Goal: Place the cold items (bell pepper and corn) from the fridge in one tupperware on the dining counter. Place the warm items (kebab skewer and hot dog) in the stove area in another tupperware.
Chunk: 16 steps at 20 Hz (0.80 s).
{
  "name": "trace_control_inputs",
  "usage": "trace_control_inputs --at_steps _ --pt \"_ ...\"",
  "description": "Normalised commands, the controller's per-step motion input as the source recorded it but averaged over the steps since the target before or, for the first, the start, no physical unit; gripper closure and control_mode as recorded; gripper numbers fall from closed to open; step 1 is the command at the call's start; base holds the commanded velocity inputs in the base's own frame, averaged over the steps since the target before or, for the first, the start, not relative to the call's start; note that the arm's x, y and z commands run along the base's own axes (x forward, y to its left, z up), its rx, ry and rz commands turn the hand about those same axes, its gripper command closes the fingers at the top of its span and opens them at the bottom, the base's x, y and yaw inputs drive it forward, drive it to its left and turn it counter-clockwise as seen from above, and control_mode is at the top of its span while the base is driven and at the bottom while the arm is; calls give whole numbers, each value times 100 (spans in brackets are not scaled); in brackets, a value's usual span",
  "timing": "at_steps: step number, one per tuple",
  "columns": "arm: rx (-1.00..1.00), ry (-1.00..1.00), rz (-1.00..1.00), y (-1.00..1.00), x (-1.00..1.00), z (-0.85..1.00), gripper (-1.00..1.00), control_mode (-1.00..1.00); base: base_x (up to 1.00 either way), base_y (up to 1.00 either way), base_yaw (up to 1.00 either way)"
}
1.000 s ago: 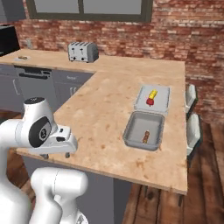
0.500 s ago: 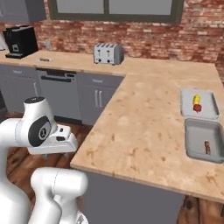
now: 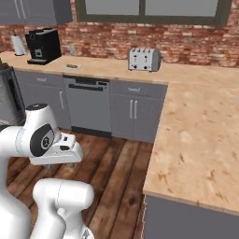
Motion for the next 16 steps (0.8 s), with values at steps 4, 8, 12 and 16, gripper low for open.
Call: trace_control_inputs --at_steps 4,8,12,16 --pt "0 0 0 0 0 0 -100 100 66 86 -8" --pt "0 0 0 0 0 0 -100 100 92 55 -16" --pt "0 0 0 0 0 0 -100 100 99 20 -30" --pt "0 0 0 0 0 0 -100 100 100 0 -16"
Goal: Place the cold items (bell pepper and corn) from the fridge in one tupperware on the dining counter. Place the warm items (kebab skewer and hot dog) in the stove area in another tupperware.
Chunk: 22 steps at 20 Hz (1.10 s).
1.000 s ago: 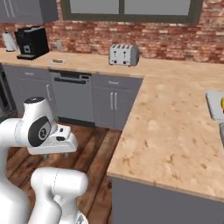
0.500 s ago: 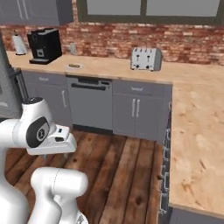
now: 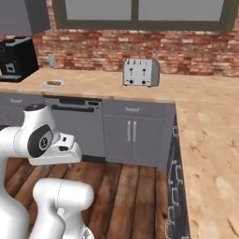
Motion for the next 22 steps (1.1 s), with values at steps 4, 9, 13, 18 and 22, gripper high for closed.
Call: trace_control_inputs --at_steps 4,9,13,18,22 --pt "0 0 0 0 0 0 -100 100 100 -4 15" --pt "0 0 0 0 0 0 -100 100 96 -10 64" --pt "0 0 0 0 0 0 -100 100 99 -13 57" --pt "0 0 0 0 0 0 -100 100 100 -6 0" --pt "0 0 0 0 0 0 -100 100 94 15 0"
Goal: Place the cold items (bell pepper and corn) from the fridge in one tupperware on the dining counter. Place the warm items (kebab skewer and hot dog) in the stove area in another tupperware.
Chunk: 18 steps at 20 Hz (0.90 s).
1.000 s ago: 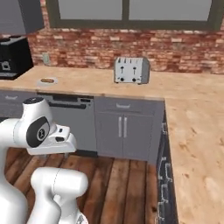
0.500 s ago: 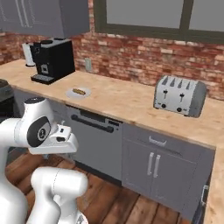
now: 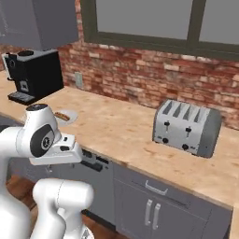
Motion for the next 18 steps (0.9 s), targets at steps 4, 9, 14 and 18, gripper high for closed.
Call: trace_control_inputs --at_steps 4,9,14,18 --pt "0 0 0 0 0 0 -100 100 98 53 -4" --pt "0 0 0 0 0 0 -100 100 88 77 -13" --pt "0 0 0 0 0 0 -100 100 86 56 -9" --pt "17 0 22 5 100 0 -100 -100 0 0 0"
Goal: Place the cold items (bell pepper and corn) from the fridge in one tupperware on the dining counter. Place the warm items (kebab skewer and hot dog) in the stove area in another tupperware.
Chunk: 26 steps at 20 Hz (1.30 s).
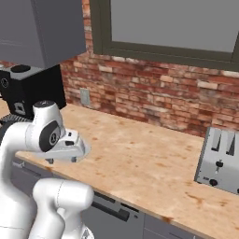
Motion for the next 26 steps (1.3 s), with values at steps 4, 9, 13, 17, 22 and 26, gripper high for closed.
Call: trace_control_inputs --at_steps 4,9,13,17,22,26 --pt "4 -4 50 25 92 0 -100 -100 0 0 0" --pt "0 5 35 48 96 -10 -100 -100 0 0 0" --pt "0 18 14 35 88 -38 -100 -100 0 0 0" --pt "0 9 4 31 85 -33 -100 -100 0 0 0" --pt "0 0 0 27 61 -46 -100 -100 0 0 0" --pt "0 0 0 20 24 -63 -100 -100 0 0 0"
